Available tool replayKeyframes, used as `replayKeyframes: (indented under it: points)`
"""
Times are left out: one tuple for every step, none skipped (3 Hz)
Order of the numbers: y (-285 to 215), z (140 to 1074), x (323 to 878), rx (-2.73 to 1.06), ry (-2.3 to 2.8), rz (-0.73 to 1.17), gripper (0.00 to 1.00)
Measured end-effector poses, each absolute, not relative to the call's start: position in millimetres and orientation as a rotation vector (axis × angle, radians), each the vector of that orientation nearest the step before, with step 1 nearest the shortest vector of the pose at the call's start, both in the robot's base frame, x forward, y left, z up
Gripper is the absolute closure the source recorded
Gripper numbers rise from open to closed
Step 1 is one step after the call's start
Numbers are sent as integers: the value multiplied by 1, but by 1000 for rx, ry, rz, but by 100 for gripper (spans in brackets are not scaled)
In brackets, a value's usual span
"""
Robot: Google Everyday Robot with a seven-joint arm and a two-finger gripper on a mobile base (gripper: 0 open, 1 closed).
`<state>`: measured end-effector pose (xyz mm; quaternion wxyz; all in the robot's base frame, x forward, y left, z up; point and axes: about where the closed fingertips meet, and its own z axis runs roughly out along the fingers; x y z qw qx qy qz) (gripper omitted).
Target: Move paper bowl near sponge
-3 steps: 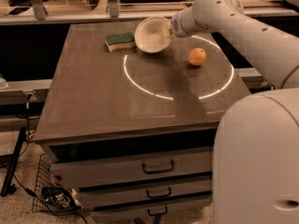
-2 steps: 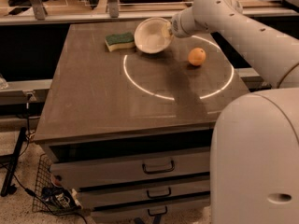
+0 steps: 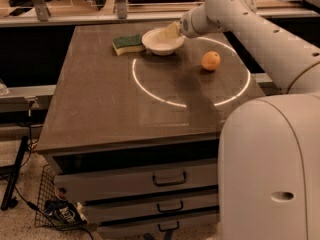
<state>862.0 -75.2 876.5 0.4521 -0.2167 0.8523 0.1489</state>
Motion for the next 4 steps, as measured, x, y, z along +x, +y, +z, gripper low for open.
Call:
replayKeyframes:
  points:
    - [-73,882,864,-545,2086,381,0]
    - [-90,930,844,-567,1936,357,0]
    - [-106,987,802,-594,1750,304,0]
    - [-134,1067,731,-606,1524,147,0]
